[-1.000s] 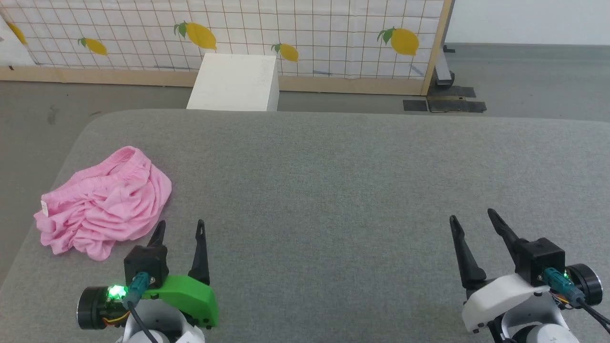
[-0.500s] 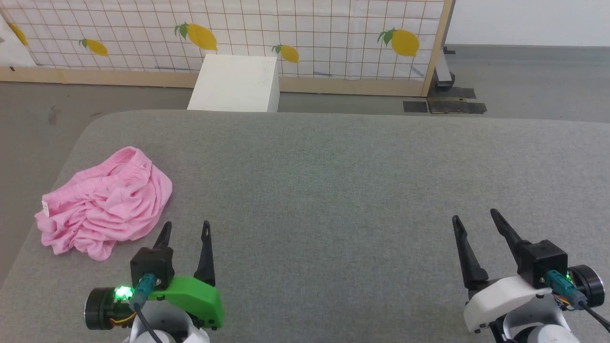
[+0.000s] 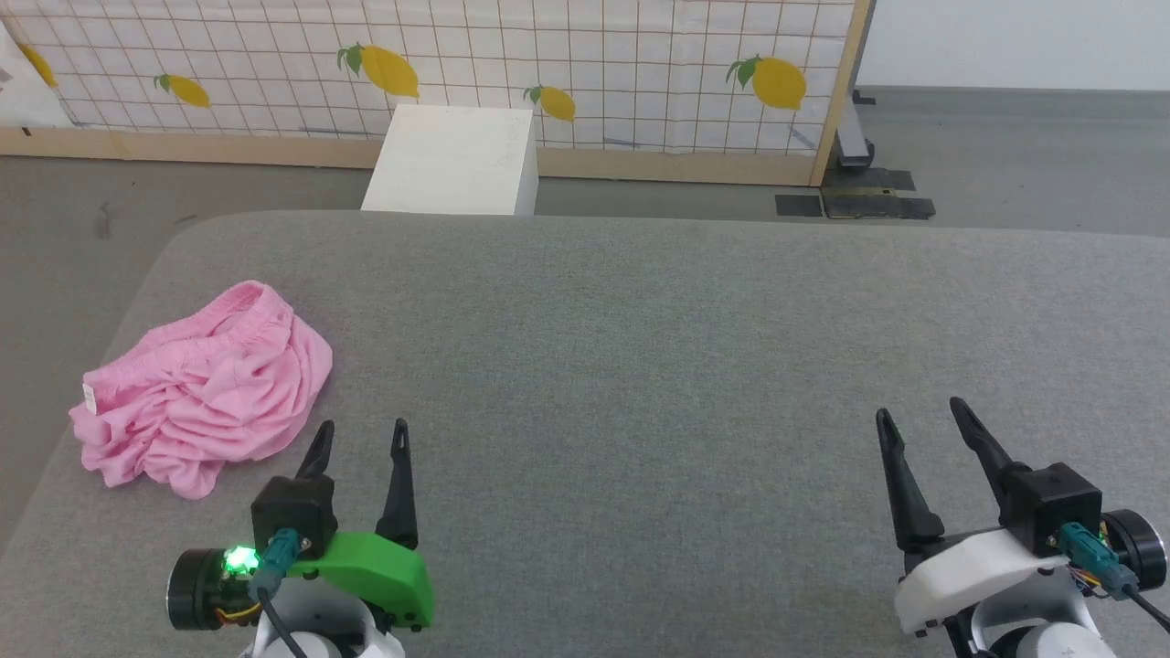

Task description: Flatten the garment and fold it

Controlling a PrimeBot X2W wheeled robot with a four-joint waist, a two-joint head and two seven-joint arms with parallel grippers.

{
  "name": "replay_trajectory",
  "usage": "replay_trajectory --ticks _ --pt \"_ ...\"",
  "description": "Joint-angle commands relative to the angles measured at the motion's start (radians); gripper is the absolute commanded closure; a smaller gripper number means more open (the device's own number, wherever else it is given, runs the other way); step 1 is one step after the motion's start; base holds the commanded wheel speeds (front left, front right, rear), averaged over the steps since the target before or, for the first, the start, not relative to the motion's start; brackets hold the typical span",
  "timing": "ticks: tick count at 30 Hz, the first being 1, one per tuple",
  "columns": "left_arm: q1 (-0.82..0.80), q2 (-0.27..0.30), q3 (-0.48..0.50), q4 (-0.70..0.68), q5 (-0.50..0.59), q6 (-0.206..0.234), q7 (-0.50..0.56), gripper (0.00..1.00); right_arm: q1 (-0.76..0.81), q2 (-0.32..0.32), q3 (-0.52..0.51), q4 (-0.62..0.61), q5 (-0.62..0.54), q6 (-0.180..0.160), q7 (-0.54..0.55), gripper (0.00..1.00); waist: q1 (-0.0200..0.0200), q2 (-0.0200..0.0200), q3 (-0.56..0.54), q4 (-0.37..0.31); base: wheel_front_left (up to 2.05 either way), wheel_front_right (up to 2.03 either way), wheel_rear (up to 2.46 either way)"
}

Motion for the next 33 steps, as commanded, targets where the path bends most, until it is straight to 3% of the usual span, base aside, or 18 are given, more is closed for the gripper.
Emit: replay_trajectory --ticks 1,33 --pt "-0.019 0.000 -0.004 0.001 -0.013 0.008 -0.011 0.00 -0.017 0.001 -0.003 0.004 0.007 -0.001 -0.012 0.00 0.0000 0.0000 0.001 0.001 0.00 0.00 0.00" --pt "-0.040 -0.002 -0.035 0.059 -0.055 0.022 -0.077 0.00 -0.025 0.002 -0.018 0.027 0.023 -0.001 -0.077 0.00 0.0000 0.0000 -0.001 0.007 0.00 0.00 0.00"
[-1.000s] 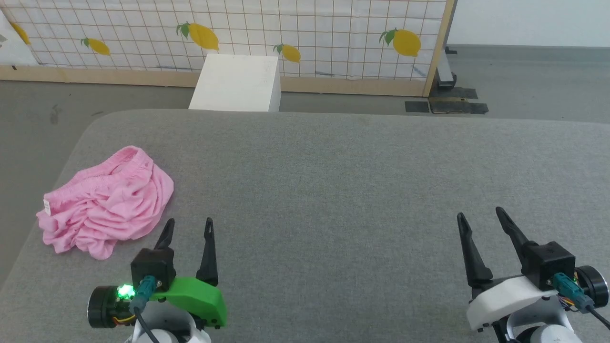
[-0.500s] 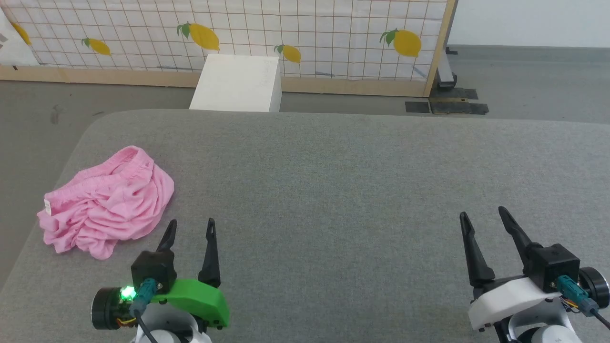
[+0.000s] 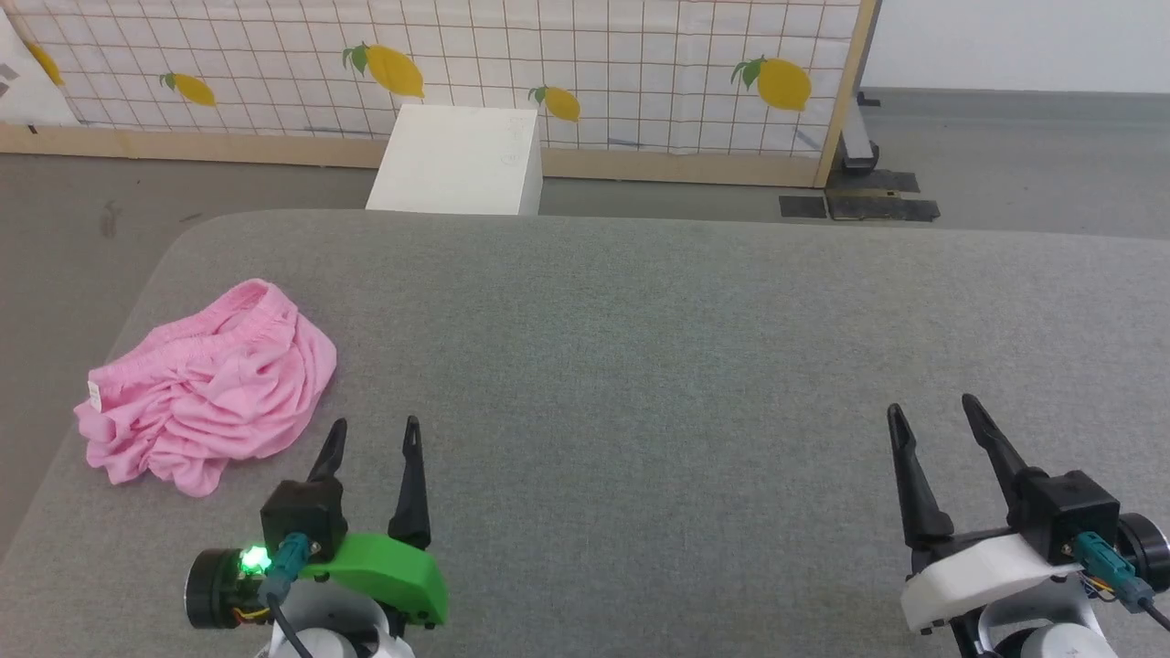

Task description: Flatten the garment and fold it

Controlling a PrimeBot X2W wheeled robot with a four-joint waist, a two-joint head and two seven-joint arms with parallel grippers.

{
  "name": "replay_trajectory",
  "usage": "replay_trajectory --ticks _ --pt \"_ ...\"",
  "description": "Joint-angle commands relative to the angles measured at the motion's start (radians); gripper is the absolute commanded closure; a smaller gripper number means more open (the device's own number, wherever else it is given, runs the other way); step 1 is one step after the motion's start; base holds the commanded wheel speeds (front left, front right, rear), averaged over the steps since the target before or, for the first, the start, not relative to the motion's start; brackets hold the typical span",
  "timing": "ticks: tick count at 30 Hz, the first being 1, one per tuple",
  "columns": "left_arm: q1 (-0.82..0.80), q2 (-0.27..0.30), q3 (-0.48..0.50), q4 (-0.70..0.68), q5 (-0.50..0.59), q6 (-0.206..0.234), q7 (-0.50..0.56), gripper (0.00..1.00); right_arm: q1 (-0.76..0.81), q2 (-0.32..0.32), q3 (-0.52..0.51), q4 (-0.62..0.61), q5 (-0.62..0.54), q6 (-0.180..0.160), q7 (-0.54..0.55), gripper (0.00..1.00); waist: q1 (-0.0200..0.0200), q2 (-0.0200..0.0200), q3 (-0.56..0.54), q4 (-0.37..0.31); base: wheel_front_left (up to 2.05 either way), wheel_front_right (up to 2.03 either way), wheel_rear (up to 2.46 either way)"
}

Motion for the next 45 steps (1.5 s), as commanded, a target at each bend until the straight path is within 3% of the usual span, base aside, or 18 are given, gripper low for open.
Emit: replay_trajectory --ticks 1,16,21,45 --pt "-0.020 -0.002 -0.005 0.006 -0.012 0.006 -0.012 0.00 -0.022 0.001 -0.003 0.004 0.005 -0.001 -0.013 0.00 -0.0001 0.0000 0.000 0.001 0.00 0.00 0.00" --pt "-0.035 -0.002 -0.023 0.034 -0.029 0.017 -0.042 0.00 -0.028 0.002 -0.009 0.019 0.005 -0.001 -0.043 0.00 -0.0001 0.0000 -0.003 0.006 0.00 0.00 0.00" --pt "-0.047 -0.002 -0.029 0.039 -0.035 0.024 -0.053 0.00 -0.019 0.002 -0.017 0.022 0.003 -0.001 -0.054 0.00 -0.0001 0.0000 -0.002 0.048 0.00 0.00 0.00" --pt "-0.038 0.015 0.007 0.064 -0.044 0.053 -0.102 0.00 -0.003 0.002 0.023 0.062 -0.002 -0.001 -0.102 0.00 -0.0001 0.0000 -0.022 0.511 0.00 0.00 0.00"
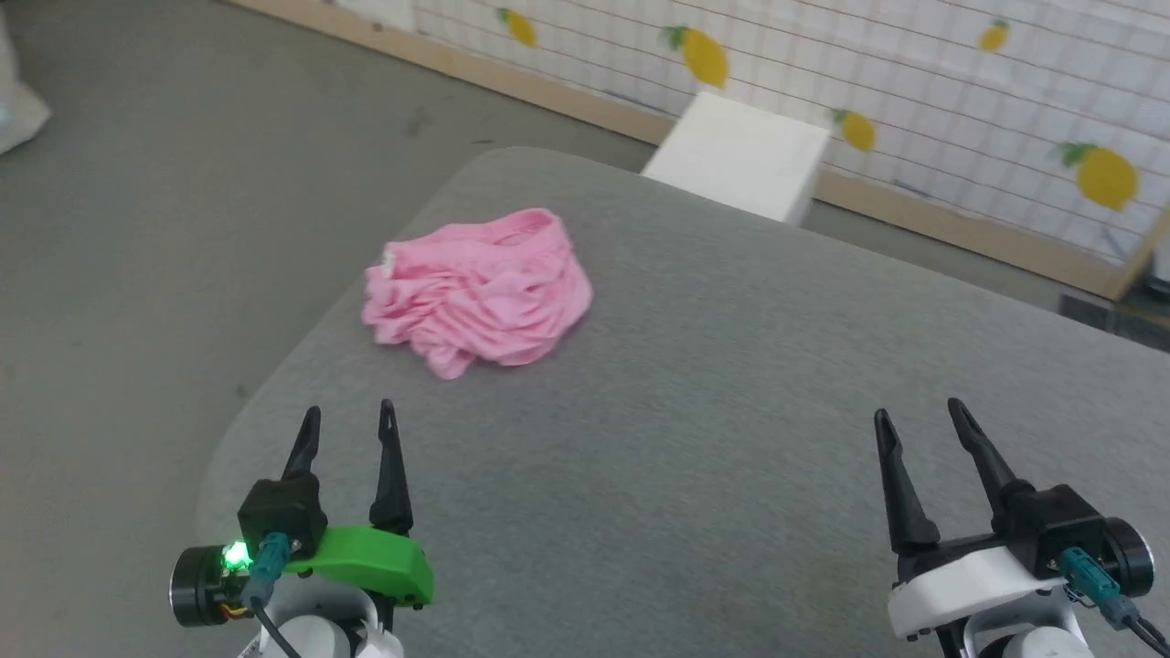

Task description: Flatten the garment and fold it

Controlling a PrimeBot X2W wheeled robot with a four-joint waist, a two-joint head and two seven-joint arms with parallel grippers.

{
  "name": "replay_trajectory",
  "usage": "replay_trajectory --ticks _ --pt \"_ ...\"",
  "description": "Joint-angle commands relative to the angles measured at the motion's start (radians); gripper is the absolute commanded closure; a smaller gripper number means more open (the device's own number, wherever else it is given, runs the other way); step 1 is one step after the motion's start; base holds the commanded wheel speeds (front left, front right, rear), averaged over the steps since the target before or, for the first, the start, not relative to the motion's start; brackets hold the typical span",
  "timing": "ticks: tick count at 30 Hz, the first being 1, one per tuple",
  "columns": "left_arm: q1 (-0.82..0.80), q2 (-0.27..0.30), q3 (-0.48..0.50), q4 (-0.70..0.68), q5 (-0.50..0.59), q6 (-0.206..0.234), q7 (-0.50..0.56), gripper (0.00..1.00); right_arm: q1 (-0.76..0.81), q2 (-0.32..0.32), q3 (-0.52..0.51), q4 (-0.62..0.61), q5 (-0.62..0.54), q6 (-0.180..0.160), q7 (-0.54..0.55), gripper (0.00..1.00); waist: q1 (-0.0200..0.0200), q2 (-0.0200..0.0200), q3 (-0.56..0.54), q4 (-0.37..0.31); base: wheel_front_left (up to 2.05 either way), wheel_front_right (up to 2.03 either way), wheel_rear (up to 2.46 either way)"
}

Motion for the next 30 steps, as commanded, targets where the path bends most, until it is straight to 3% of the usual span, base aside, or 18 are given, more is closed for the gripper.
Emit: replay_trajectory --ticks 1,13,30 --pt "0.001 0.005 0.001 0.005 -0.007 0.009 -0.010 0.00 0.007 0.001 0.002 0.005 0.000 -0.001 -0.010 0.00 -0.0001 0.0000 -0.011 0.124 0.00 0.00 0.00" --pt "0.001 0.007 0.007 0.010 -0.014 0.009 -0.024 0.00 0.006 0.001 0.002 0.018 -0.003 -0.002 -0.024 0.00 -0.0001 0.0000 -0.005 0.281 -0.01 -0.01 -0.01" --pt "0.005 -0.005 0.012 -0.007 -0.026 0.028 -0.024 0.00 -0.003 0.001 0.003 0.012 -0.007 -0.002 -0.024 0.00 -0.0001 0.0000 0.021 0.263 -0.05 -0.05 -0.05"
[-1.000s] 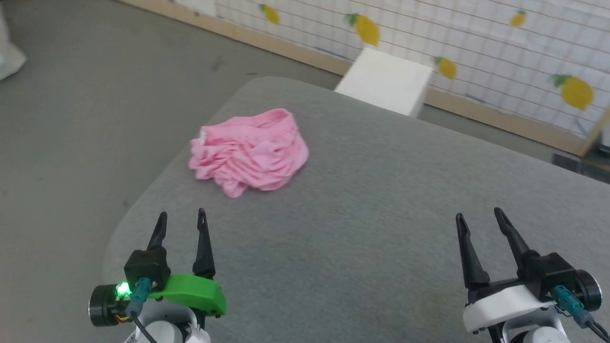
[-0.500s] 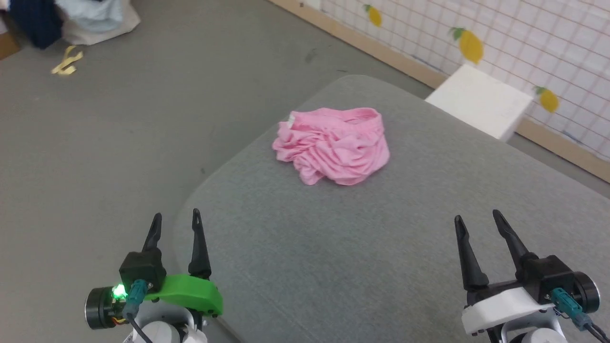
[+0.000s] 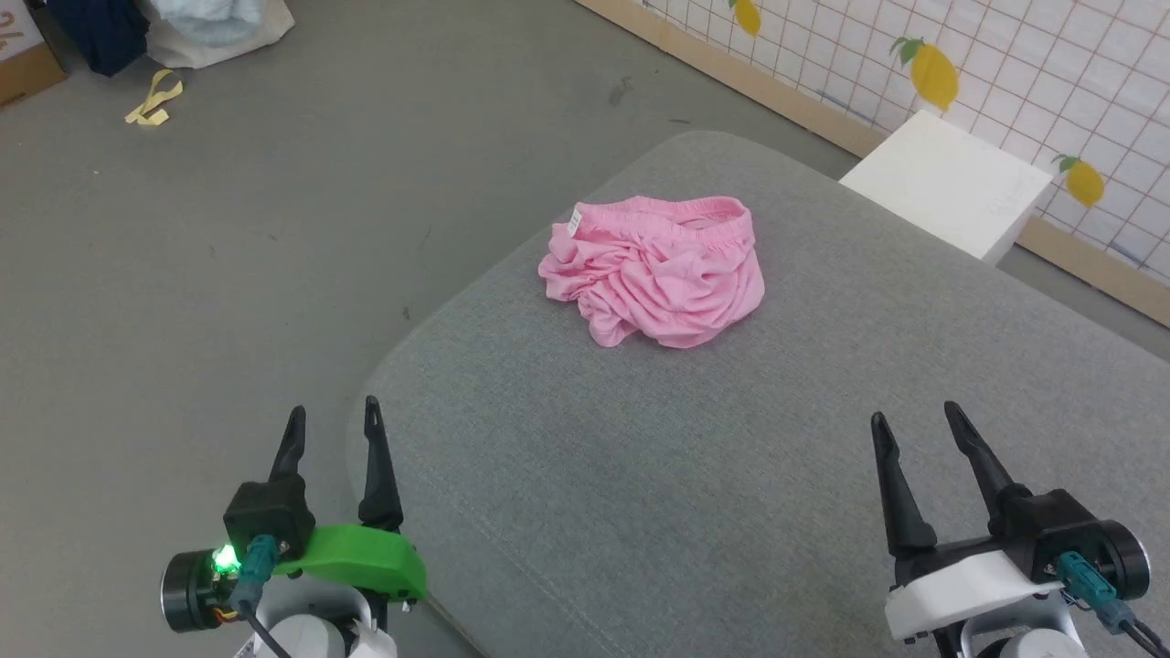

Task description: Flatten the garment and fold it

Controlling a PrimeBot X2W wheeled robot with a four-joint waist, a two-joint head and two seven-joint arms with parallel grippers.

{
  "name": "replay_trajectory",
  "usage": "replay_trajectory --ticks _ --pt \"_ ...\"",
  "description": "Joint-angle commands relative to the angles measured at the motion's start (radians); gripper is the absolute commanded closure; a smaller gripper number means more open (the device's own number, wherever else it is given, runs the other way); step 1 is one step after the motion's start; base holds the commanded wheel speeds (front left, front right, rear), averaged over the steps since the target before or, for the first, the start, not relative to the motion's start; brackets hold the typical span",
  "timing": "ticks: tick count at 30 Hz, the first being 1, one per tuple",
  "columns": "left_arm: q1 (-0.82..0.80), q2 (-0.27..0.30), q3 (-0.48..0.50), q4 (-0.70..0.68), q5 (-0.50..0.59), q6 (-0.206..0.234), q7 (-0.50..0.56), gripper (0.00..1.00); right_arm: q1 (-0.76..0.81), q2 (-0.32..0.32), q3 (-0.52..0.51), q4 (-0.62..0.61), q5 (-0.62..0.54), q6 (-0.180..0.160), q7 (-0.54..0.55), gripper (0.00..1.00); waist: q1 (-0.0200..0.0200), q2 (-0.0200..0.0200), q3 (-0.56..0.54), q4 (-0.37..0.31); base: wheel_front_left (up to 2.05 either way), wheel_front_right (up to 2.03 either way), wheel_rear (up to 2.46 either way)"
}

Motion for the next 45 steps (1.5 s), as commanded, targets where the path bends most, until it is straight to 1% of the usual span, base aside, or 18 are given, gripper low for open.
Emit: replay_trajectory --ticks 1,3,7,9,13,17,21,25,28,31,34,37,39,42,45 --pt "0.004 -0.005 0.005 -0.006 -0.009 0.003 -0.005 0.00 -0.005 0.000 0.000 -0.003 -0.006 -0.002 -0.006 0.00 -0.0001 0.0000 0.006 -0.008 0.00 0.00 0.00" --pt "-0.004 -0.006 0.009 -0.005 -0.025 0.000 -0.005 0.00 -0.009 0.000 -0.001 -0.005 -0.008 -0.002 -0.006 0.00 -0.0001 0.0000 0.016 -0.016 0.00 0.00 0.00" --pt "-0.059 -0.008 0.016 0.018 -0.066 -0.023 -0.005 0.00 -0.028 0.000 -0.005 -0.016 -0.023 -0.002 -0.004 0.00 -0.0001 0.0000 0.054 -0.044 0.00 0.00 0.00" --pt "-0.115 -0.007 0.019 0.038 -0.088 -0.037 0.005 0.00 -0.040 0.000 -0.010 -0.027 -0.033 -0.002 0.000 0.00 -0.0001 0.0000 0.082 -0.064 0.00 0.00 0.00" --pt "-0.263 0.009 0.037 0.090 -0.138 -0.068 0.067 0.00 -0.071 0.000 -0.013 -0.059 -0.061 -0.002 0.015 0.00 -0.0001 0.0000 0.165 -0.121 0.00 0.00 0.00" --pt "-0.424 0.040 0.066 0.151 -0.192 -0.096 0.147 0.00 -0.110 0.000 -0.013 -0.096 -0.088 -0.002 0.031 0.00 -0.0001 0.0000 0.266 -0.193 0.00 0.00 0.00" --pt "-0.564 0.089 0.093 0.211 -0.237 -0.118 0.247 0.00 -0.149 0.000 -0.015 -0.134 -0.108 -0.002 0.041 0.00 -0.0001 0.0000 0.370 -0.268 0.00 0.00 0.00" --pt "-0.670 0.149 0.116 0.273 -0.280 -0.132 0.382 0.00 -0.190 0.000 -0.016 -0.155 -0.123 -0.002 0.041 0.00 -0.0001 0.0000 0.456 -0.344 0.00 0.00 0.00" --pt "-0.717 0.190 0.135 0.307 -0.312 -0.132 0.490 0.00 -0.220 0.000 -0.019 -0.168 -0.127 -0.002 0.036 0.00 -0.0001 0.0000 0.507 -0.393 0.00 0.00 0.00" --pt "-0.748 0.235 0.154 0.334 -0.347 -0.126 0.620 0.00 -0.249 0.000 -0.020 -0.178 -0.124 -0.002 0.029 0.00 -0.0001 0.0000 0.556 -0.444 0.00 0.00 0.00" --pt "-0.762 0.258 0.180 0.347 -0.394 -0.105 0.744 0.00 -0.268 0.000 -0.024 -0.184 -0.118 -0.002 0.022 0.00 -0.0001 0.0000 0.593 -0.482 0.00 0.00 0.00" --pt "-0.756 0.280 0.204 0.355 -0.435 -0.066 0.882 0.00 -0.279 0.000 -0.027 -0.184 -0.110 -0.002 0.016 0.00 -0.0001 0.0000 0.624 -0.516 0.00 0.00 0.00" --pt "-0.741 0.283 0.222 0.352 -0.461 -0.036 0.951 0.00 -0.282 0.000 -0.030 -0.180 -0.105 -0.002 0.011 0.00 -0.0001 0.0000 0.636 -0.532 0.00 0.00 0.00" --pt "-0.699 0.292 0.226 0.342 -0.472 0.004 1.037 0.00 -0.282 0.000 -0.031 -0.174 -0.096 -0.002 0.006 0.00 -0.0001 0.0000 0.645 -0.550 0.00 0.00 0.00" --pt "-0.649 0.285 0.229 0.321 -0.487 0.043 1.115 0.00 -0.284 0.000 -0.031 -0.169 -0.090 -0.002 0.002 0.00 -0.0001 0.0000 0.650 -0.559 0.00 0.00 0.00"
